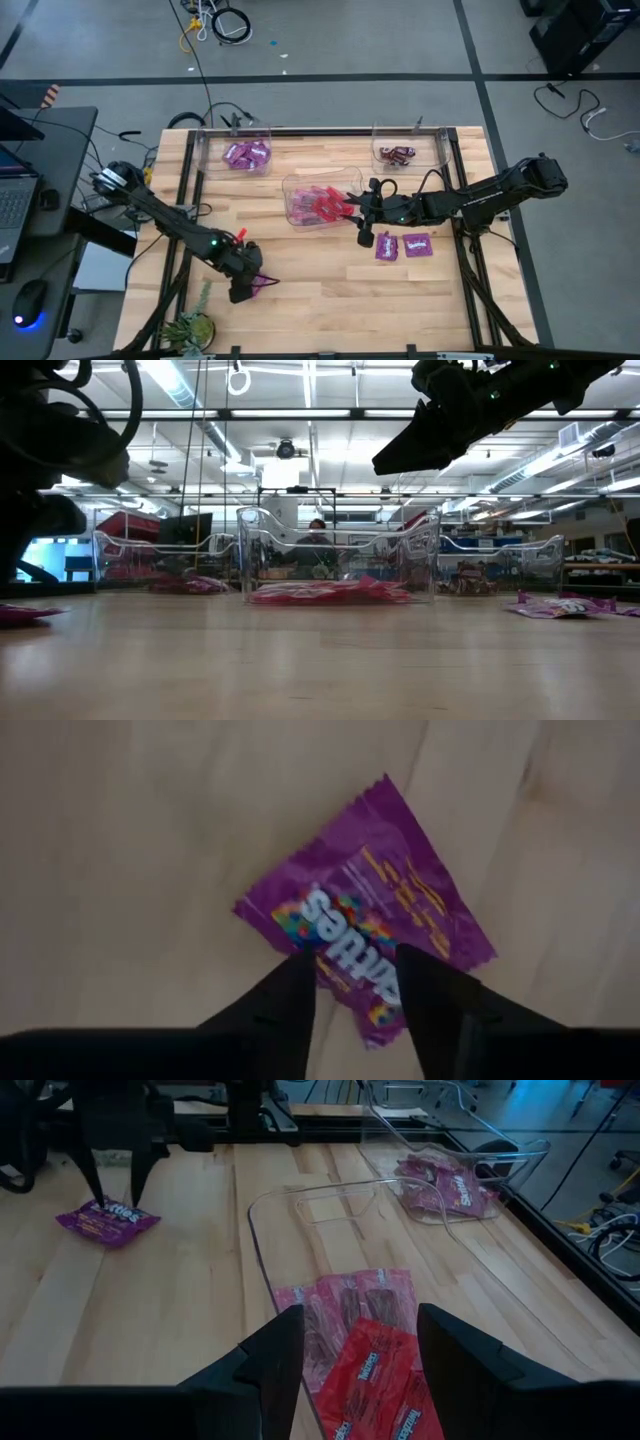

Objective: Sort candy
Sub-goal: Put the violet candy pack into the top left transparent bin

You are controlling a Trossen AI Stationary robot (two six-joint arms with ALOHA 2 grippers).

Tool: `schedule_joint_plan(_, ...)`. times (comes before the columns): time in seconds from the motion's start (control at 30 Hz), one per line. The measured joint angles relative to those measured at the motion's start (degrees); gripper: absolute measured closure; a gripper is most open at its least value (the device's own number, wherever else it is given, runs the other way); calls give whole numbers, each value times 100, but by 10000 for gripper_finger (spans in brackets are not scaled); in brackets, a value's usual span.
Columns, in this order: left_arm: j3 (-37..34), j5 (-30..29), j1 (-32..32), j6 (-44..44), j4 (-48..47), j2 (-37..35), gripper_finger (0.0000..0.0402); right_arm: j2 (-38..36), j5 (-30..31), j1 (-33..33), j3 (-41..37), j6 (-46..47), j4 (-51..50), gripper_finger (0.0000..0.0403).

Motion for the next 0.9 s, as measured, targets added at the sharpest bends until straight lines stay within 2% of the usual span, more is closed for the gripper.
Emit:
schedule_joint_plan(0.3, 0, -791, 81, 427, 7, 0, 215, 0, 0, 0, 0, 2, 0, 221)
schedule_joint_plan(0.43, 0, -908, 150, 549, 134, 0, 205, 0, 0, 0, 0, 2, 0, 221)
schedule_joint_plan(0.57, 2, -889, 210, 627, 438, 137, 203, 0, 0, -1, 0, 1, 0, 221)
schedule_joint_plan(0.73, -200, -479, 206, 696, 1076, 488, 203, 2, -2, -1, 0, -4, -7, 221)
schedule_joint_plan(0.9, -257, -474, 205, 873, 1141, 549, 205, 2, -1, 2, 0, -22, -33, 221)
